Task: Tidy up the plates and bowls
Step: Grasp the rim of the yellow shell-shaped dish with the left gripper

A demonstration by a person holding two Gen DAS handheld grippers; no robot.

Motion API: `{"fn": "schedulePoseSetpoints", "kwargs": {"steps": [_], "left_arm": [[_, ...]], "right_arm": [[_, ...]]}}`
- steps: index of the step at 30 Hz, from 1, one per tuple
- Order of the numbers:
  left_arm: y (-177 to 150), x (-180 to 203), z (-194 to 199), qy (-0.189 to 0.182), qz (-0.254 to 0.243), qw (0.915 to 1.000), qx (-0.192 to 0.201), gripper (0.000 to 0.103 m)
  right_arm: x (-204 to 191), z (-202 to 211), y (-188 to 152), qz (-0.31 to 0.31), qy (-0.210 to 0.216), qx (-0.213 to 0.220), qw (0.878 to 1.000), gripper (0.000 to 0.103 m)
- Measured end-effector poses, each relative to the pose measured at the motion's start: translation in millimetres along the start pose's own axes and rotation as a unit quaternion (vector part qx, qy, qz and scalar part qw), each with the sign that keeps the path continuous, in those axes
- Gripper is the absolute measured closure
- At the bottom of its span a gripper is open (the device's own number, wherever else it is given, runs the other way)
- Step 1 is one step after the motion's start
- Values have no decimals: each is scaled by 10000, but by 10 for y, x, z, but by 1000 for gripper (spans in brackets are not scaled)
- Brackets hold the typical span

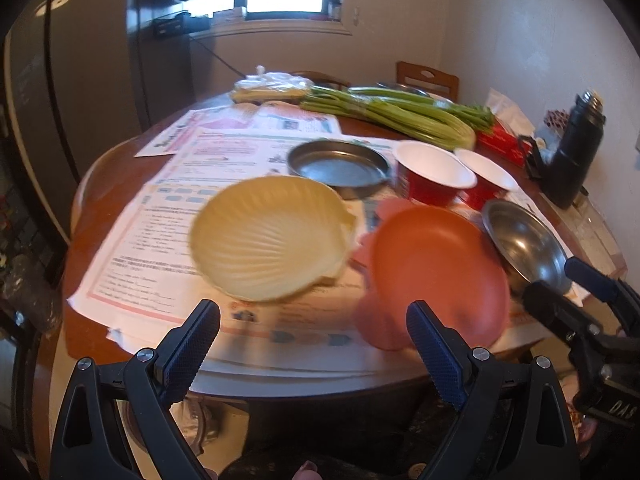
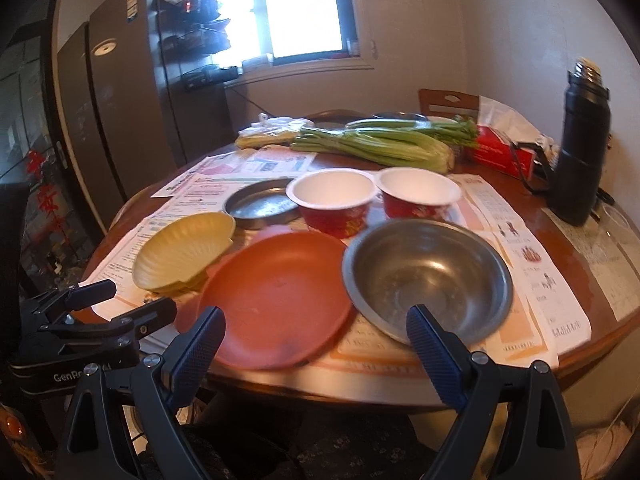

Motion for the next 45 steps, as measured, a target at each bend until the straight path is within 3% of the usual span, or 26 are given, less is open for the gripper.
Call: {"fn": "schedulePoseSetpoints", "kwargs": {"steps": [7, 14, 17, 24, 28, 31, 32, 39, 45], "left_arm": [[103, -572, 75, 264, 526, 9982, 99, 8], [180, -894, -219, -14, 969, 9949, -297, 8], [204, -919, -383, 13, 1013, 9940, -407, 8], [242, -978, -706, 103, 1165, 9907, -691, 8], [249, -974, -756, 147, 1138, 9908, -712, 9], [247, -976, -811, 63, 1188, 9899, -774, 23], [245, -976, -834, 28, 1194, 9894, -828, 35], [246, -944, -850, 60, 1202, 9899, -754, 58], [281, -1098, -835, 34, 1469, 9867, -701, 59]], "right_arm": [[-358, -108, 369, 493, 323, 143, 9982, 11], [-755, -680, 659, 820, 750, -483, 9926, 13], [-865, -903, 697, 1019, 585, -602, 9912, 20], [-988, -1419, 704, 1002, 856, -1256, 9833, 38], [-1089, -1533, 661, 1219, 792, -1223, 9818, 50], [-1139, -1573, 645, 1332, 828, -1223, 9800, 59], [-1160, -1581, 643, 1385, 846, -1202, 9794, 60], [-1253, -1678, 647, 1566, 927, -1278, 9750, 67], [-1362, -1630, 594, 1642, 1051, -1278, 9725, 71]]}}
Point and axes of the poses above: each gripper's, at about its wrist camera, not at the fingertips, and z roughly against the way its jaws point, x to its right, y to its top, the point moved 2 cm from there along -z, roughly the way its jaws point, and after that the axes turned 6 degrees about -y, right-handed, at the moved point
